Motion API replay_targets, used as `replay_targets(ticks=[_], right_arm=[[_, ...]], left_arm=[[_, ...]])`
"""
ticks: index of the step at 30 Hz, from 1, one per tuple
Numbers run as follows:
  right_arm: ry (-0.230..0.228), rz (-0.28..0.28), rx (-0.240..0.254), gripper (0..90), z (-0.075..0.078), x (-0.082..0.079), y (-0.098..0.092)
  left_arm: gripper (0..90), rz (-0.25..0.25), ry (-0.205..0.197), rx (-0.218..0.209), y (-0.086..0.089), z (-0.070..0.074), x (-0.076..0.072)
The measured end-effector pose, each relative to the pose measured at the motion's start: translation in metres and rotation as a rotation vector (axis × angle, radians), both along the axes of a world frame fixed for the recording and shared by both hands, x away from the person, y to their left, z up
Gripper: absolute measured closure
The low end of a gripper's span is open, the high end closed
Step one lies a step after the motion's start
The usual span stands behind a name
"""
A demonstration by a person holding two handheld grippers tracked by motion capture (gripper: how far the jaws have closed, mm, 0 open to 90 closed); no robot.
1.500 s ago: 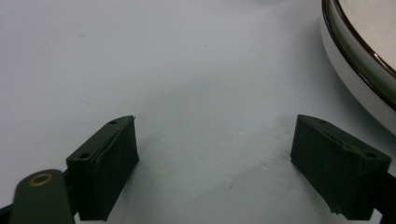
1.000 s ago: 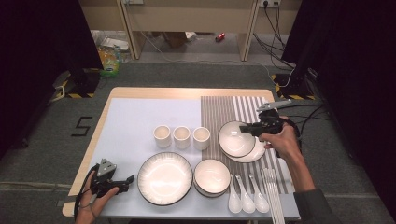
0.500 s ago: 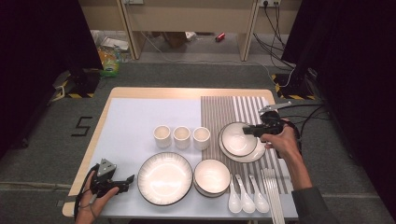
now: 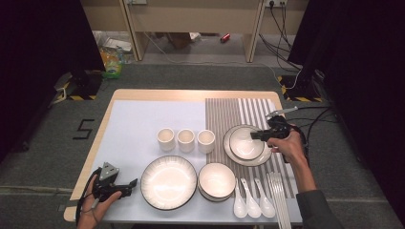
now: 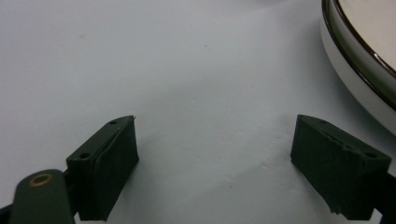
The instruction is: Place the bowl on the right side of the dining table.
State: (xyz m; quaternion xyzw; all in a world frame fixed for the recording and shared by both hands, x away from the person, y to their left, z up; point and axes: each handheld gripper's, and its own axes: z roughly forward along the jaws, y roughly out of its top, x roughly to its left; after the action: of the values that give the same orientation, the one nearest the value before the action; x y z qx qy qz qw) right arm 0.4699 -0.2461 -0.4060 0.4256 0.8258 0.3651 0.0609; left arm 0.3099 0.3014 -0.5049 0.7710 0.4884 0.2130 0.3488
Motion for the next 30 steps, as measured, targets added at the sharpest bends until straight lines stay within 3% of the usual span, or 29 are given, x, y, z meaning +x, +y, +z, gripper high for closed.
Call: replay_targets(ticks=[15,30], right_arm=[[0.035,-0.040,-0.005,80.8,-0.014,0.008,-0.006],[0.049,-0.041,-0.011,80.7,-0.028,0.011,-0.008]], left_arm=[[13.6,0.000,0.000,0.000,0.000,0.000,0.000],[13.6,0.000,0.000,0.000,0.000,0.000,0.000]])
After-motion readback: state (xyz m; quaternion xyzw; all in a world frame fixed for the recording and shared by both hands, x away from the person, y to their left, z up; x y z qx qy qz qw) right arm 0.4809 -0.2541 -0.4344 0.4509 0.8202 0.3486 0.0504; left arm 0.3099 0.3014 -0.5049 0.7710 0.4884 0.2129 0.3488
